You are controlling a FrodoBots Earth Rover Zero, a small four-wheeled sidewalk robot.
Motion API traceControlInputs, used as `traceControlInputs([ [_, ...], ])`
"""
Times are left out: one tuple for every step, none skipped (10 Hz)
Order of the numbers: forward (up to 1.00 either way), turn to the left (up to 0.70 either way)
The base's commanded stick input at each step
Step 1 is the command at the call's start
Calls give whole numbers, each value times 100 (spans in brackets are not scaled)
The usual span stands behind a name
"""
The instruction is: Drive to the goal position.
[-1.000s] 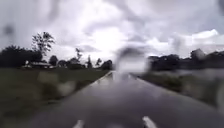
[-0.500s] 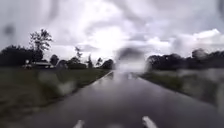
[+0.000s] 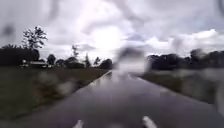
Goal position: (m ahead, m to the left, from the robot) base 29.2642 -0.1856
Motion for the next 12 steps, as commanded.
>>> traceControlInputs([
  [85, 0],
  [85, 0],
  [85, 0],
  [85, 0],
  [85, 0],
  [85, 0],
  [85, 0],
  [85, 0],
  [85, 0],
  [85, 0],
  [85, 0],
  [85, 0],
])
